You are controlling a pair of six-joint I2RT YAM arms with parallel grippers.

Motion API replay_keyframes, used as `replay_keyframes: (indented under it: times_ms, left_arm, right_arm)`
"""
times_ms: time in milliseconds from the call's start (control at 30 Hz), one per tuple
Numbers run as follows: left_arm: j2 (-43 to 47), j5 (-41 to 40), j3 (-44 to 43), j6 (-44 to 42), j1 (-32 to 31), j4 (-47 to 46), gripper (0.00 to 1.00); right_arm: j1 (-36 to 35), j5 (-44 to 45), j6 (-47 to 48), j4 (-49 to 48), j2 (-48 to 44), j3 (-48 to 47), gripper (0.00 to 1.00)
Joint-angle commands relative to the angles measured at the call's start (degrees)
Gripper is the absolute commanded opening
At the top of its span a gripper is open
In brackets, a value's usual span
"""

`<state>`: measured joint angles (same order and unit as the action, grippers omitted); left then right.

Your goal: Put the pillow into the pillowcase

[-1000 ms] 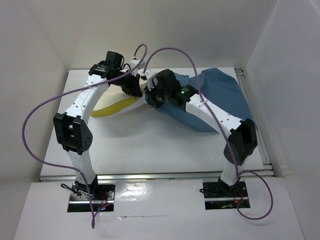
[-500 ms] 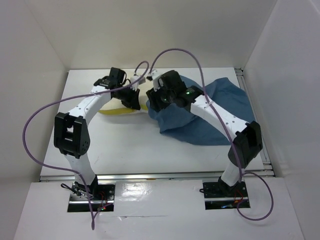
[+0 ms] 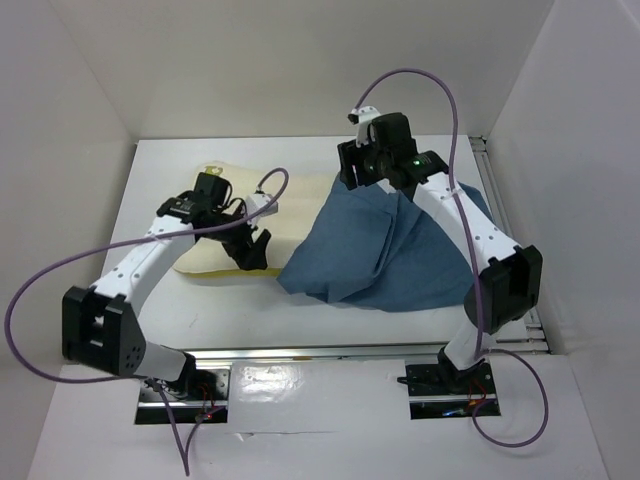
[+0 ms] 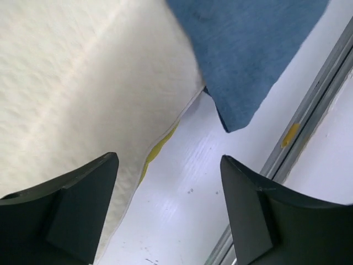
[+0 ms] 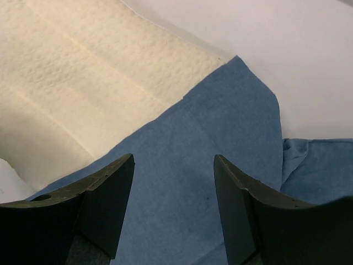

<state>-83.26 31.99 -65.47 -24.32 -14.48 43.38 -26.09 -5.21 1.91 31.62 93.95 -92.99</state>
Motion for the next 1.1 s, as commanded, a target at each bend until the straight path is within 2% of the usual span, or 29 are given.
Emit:
replay_keyframes:
  times_ms: [0, 100, 133, 167, 267, 300, 367, 400, 433, 500, 567, 633, 800, 933, 1067]
  left_arm:
    - [5.3, 0.45, -2.37, -3.2, 0.15, -2.67, 0.9]
    - [2.42, -0.87, -10.27, -3.19, 0.15, -3.82, 0.93]
    - [0.93, -0.87, -12.46, -3.19, 0.15, -4.35, 1.0]
    - [-2.57, -1.57, -16.84, -3.19, 0.15, -4.35, 1.0]
    - [-9.0, -3.06, -22.66, -3.9, 0.68, -4.88, 1.0]
    - [-14.42, -3.94, -27.47, -3.9, 0.68, -4.88, 1.0]
    - [-20.42, -3.95, -33.46, -4.42, 1.2, -2.26, 1.0]
    - [-23.41, -2.38, -40.28, -5.03, 1.82, -0.59, 1.0]
    - [-29.26, -1.5, -43.83, -6.17, 2.35, 2.73, 1.0]
    - [-35.01, 0.35, -53.56, -8.46, 2.35, 6.44, 1.0]
    - [-41.94, 0.36, -58.08, -10.91, 2.87, 8.82, 1.0]
    - [-45.22, 0.88, -62.38, -12.33, 2.88, 8.83, 1.0]
    - [-50.49, 0.88, -62.94, -19.08, 3.4, 7.16, 1.0]
    - [-54.28, 1.41, -66.97, -20.42, 3.41, 8.04, 1.0]
    - [-56.74, 1.41, -64.71, -20.42, 3.41, 6.38, 1.0]
  right_arm:
    - [2.0, -3.83, -2.53, 1.43, 3.16, -2.89, 0.68]
    - [2.53, -7.0, -3.32, 1.43, 6.5, -4.13, 0.68]
    - [2.53, -8.48, -3.32, 1.95, 7.2, -5.09, 0.68]
    - [2.53, -9.11, -3.84, 1.96, 8.52, -5.97, 0.68]
    - [2.53, -10.87, -3.85, 1.96, 9.84, -6.59, 0.68]
    - [2.53, -11.39, -4.37, 1.96, 10.37, -7.2, 0.68]
    - [2.53, -11.4, -4.37, 1.96, 10.9, -7.2, 0.68]
    - [2.53, -11.4, -4.37, 1.96, 10.9, -7.2, 0.68]
    - [2.53, -11.4, -4.37, 1.96, 10.9, -7.2, 0.68]
    - [2.53, -10.7, -4.37, 1.96, 10.9, -7.2, 0.68]
    - [2.53, -10.7, -4.37, 1.96, 10.9, -7.2, 0.68]
    - [2.53, -10.0, -3.76, 1.96, 10.9, -7.2, 0.68]
    - [2.53, -9.46, -3.23, 1.96, 9.76, -6.5, 0.69]
    - [2.53, -8.32, -2.71, 1.96, 9.76, -5.45, 0.69]
    - [2.53, -7.19, -2.09, 1.96, 9.76, -4.92, 0.69]
